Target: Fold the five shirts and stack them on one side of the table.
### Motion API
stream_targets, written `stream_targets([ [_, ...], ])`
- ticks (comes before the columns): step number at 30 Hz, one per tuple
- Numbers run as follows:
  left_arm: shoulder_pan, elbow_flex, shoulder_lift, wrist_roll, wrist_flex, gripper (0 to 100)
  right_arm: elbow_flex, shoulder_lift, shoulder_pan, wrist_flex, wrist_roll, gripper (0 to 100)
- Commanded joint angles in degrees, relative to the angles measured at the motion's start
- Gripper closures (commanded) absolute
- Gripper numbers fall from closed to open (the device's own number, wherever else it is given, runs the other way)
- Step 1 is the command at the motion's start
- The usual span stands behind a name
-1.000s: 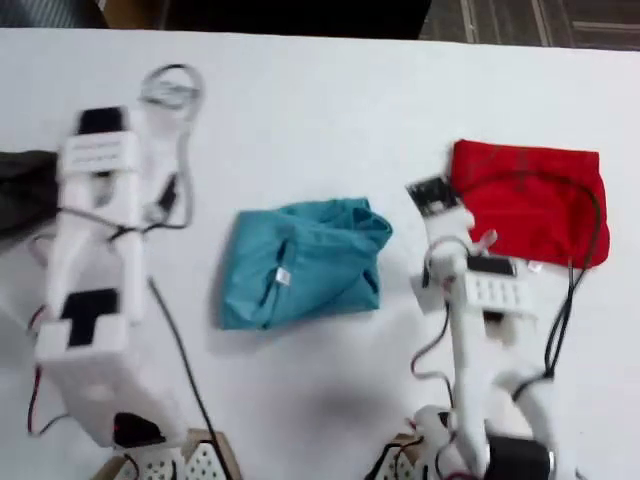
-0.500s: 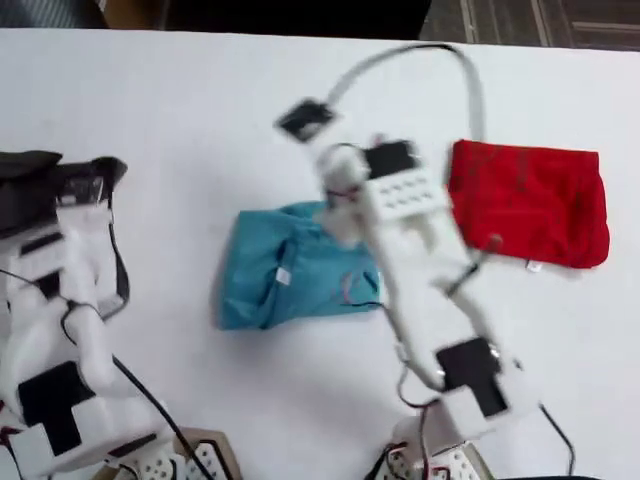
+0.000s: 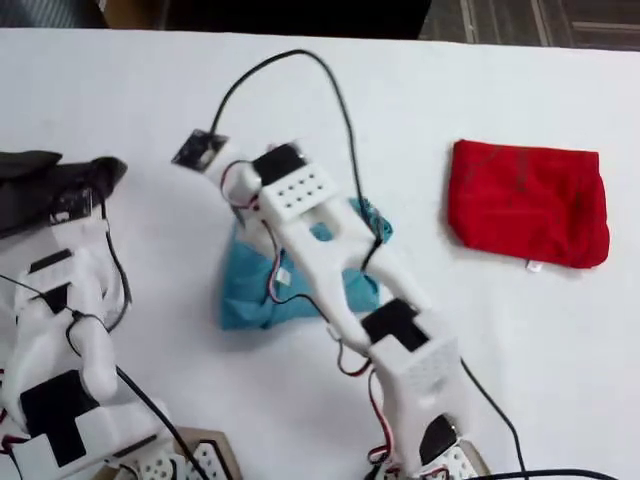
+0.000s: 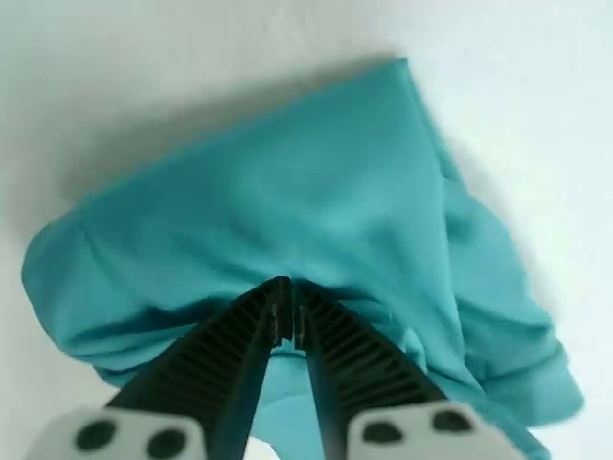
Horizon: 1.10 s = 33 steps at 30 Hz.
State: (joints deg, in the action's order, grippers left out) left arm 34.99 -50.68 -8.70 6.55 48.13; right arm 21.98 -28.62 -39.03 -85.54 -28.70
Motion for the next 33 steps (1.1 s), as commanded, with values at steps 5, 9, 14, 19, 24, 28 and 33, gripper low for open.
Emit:
stream_targets([
  [5, 0.5, -0.1, -2.0, -0.3, -1.5, 97, 2.4, -3.9, 0.4, -3.0, 0.2, 97.8],
  [9, 0.5, -0.1, -2.0, -0.3, -1.5, 97, 2.5, -2.9, 1.3, -7.5, -0.1, 97.8],
  [14, 0.5, -0.1, -2.0, -0.3, -1.5, 97, 2.1, 1.0, 1.6, -11.0, -0.2, 97.8],
  [19, 0.5, -0.1, -2.0, -0.3, -1.5, 97, -1.2, 3.3, 3.0, -12.3, -0.2, 97.8],
  [24, 0.5, -0.1, -2.0, -0.3, -1.5, 97, -9.1, 4.8, 6.3, -12.4, -0.2, 97.8],
  [28, 0.5, -0.1, -2.0, -0.3, -1.5, 97, -16.8, 8.3, 9.0, -12.4, -2.9, 97.8],
  [33, 0.5, -0.1, -2.0, -0.3, -1.5, 97, -24.9, 17.0, 13.0, -12.4, -7.6, 97.8],
])
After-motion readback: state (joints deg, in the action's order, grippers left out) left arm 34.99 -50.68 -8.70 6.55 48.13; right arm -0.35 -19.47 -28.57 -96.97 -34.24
